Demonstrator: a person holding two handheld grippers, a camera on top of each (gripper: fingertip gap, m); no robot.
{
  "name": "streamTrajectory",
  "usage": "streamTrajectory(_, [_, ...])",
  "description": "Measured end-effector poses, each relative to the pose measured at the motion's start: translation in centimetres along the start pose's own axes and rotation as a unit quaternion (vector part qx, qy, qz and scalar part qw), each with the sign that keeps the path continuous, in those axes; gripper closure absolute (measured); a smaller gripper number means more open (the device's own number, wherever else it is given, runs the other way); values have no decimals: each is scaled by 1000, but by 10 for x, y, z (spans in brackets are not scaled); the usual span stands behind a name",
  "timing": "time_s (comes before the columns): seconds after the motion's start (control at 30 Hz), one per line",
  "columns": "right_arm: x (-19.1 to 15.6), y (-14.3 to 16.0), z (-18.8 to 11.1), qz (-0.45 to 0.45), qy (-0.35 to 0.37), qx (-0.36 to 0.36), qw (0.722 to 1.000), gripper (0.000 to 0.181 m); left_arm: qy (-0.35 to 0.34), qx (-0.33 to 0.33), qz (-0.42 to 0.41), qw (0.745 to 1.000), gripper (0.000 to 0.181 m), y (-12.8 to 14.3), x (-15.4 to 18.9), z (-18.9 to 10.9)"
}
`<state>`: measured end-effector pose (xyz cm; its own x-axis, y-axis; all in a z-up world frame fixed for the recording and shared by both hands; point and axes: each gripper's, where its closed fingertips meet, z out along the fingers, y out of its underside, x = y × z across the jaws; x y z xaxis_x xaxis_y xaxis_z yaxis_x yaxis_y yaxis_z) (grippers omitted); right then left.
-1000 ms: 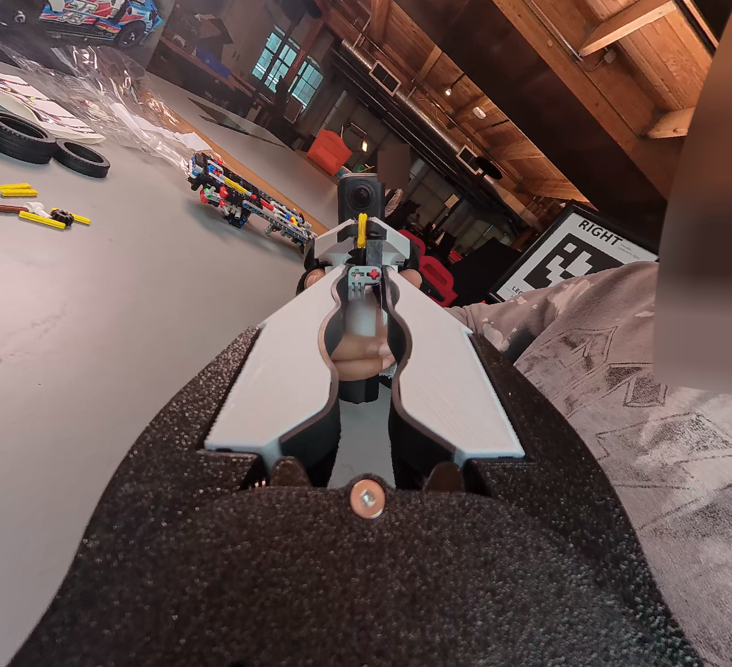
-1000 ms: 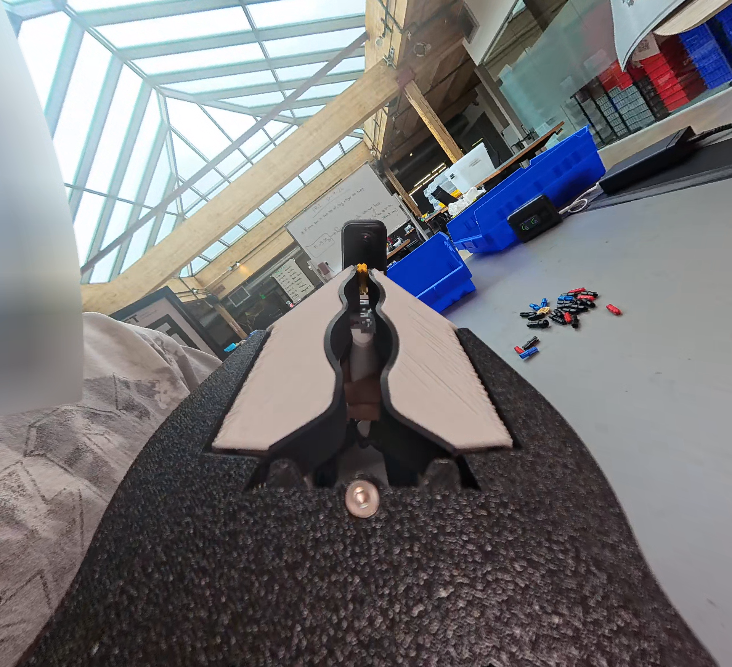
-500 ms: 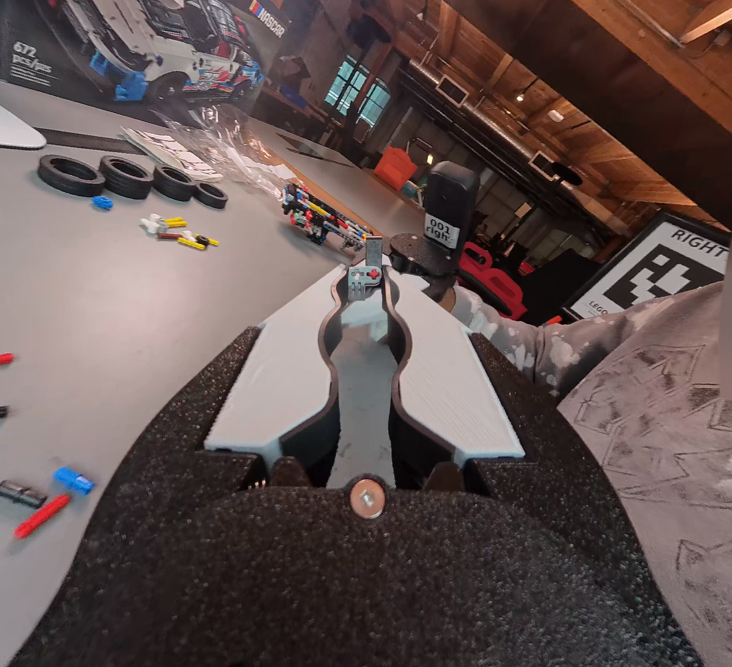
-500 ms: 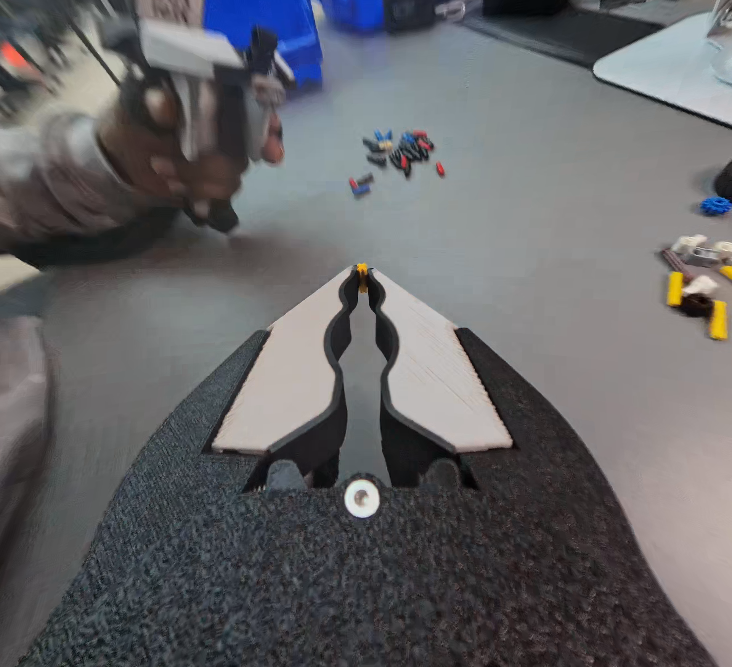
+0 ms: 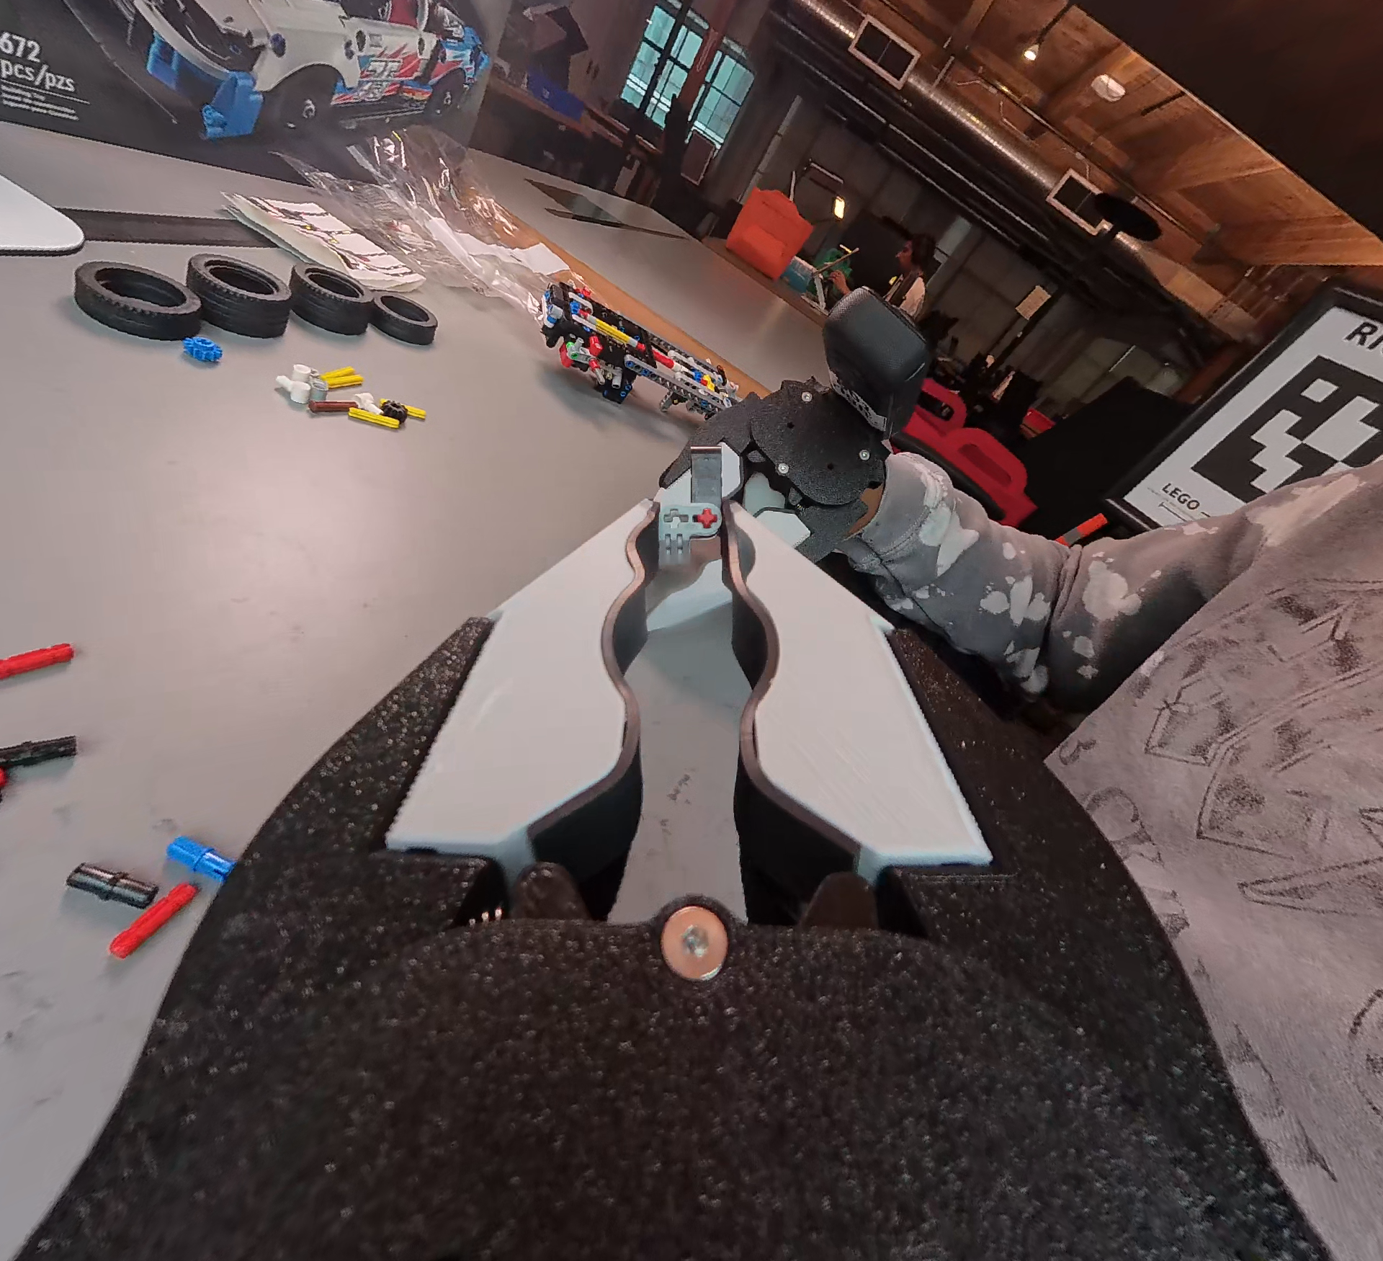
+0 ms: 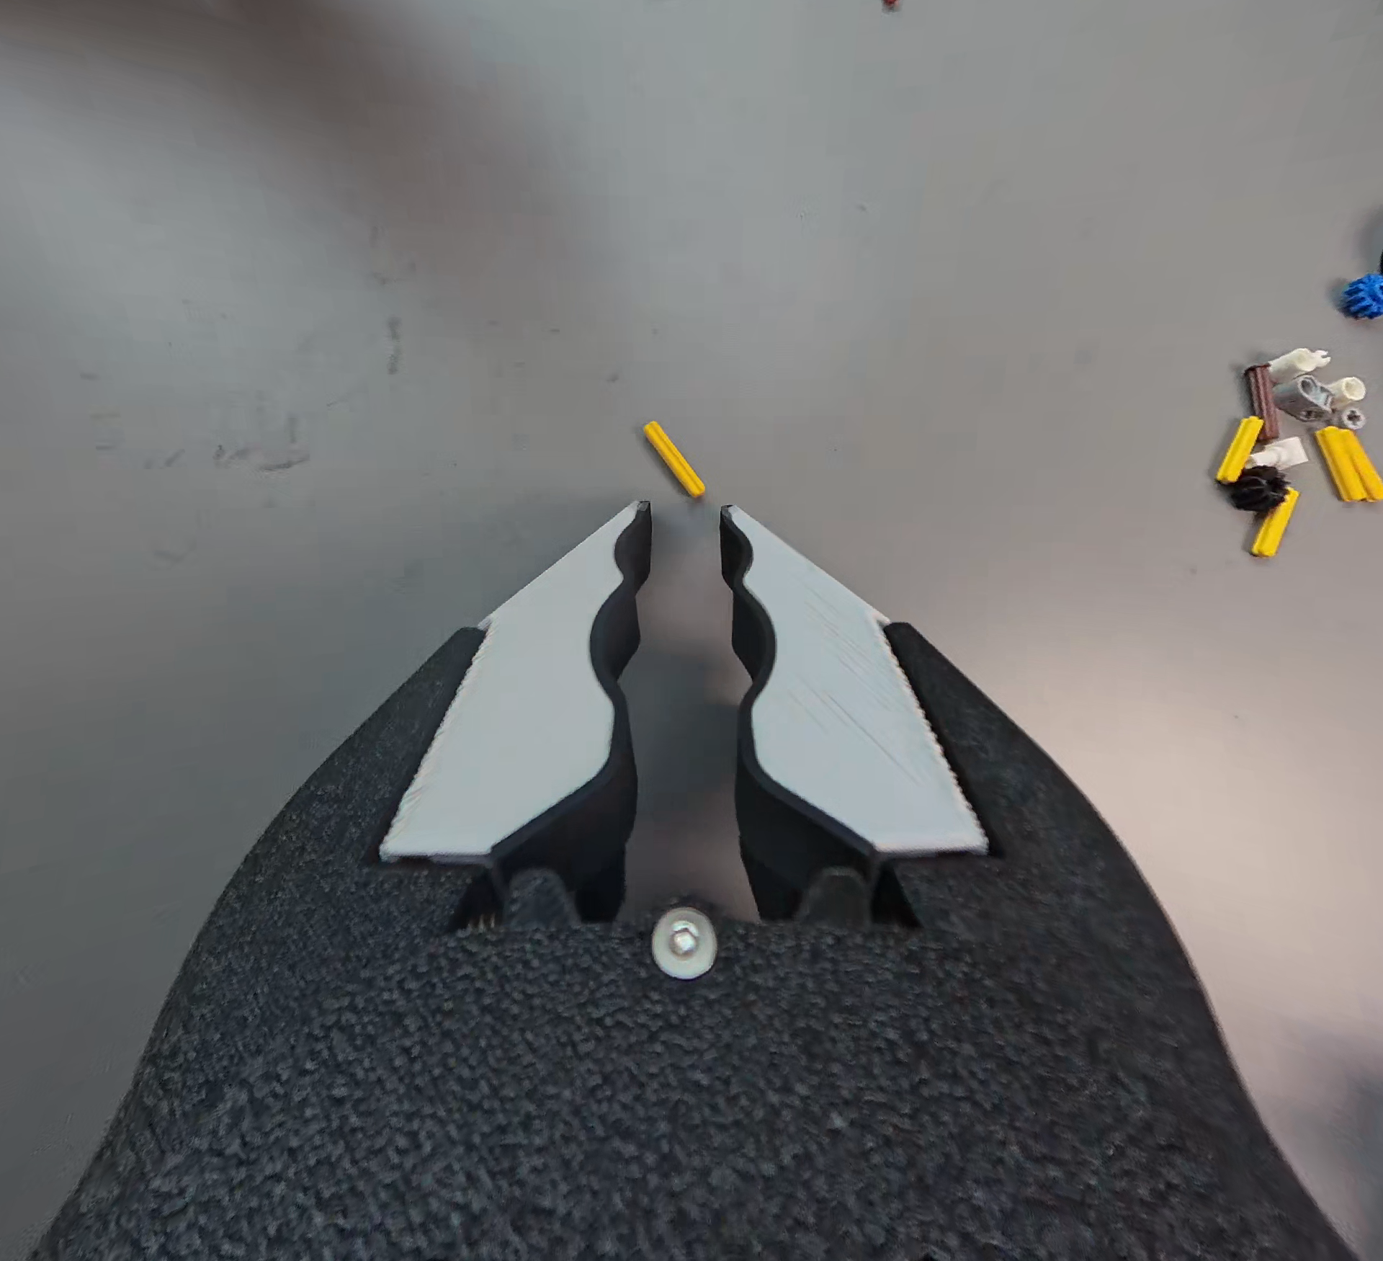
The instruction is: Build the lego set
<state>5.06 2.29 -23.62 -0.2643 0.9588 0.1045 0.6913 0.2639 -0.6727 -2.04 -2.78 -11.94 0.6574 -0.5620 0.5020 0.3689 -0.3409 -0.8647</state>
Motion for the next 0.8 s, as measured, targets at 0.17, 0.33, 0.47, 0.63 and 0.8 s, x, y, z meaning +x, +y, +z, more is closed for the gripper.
streamTrajectory(0.17, [-2,-3,-4,-39,-28,1,999,158,20,-12,16,1000,166,3,8,2])
streamTrajectory(0.33, [1,-4,5,-51,-127,-10,991,154,10,-14,23,1000,166,4,5,1])
streamTrajectory(0.47, [3,-7,8,-80,-140,-29,987,161,1,-15,17,1000,166,4,1,-1])
streamTrajectory(0.63, [-8,-13,12,-102,-81,7,991,179,-7,-27,12,1000,166,8,-3,0])
streamTrajectory(0.8, [-32,-34,3,-47,-66,84,993,180,15,-30,7,999,166,11,6,3])
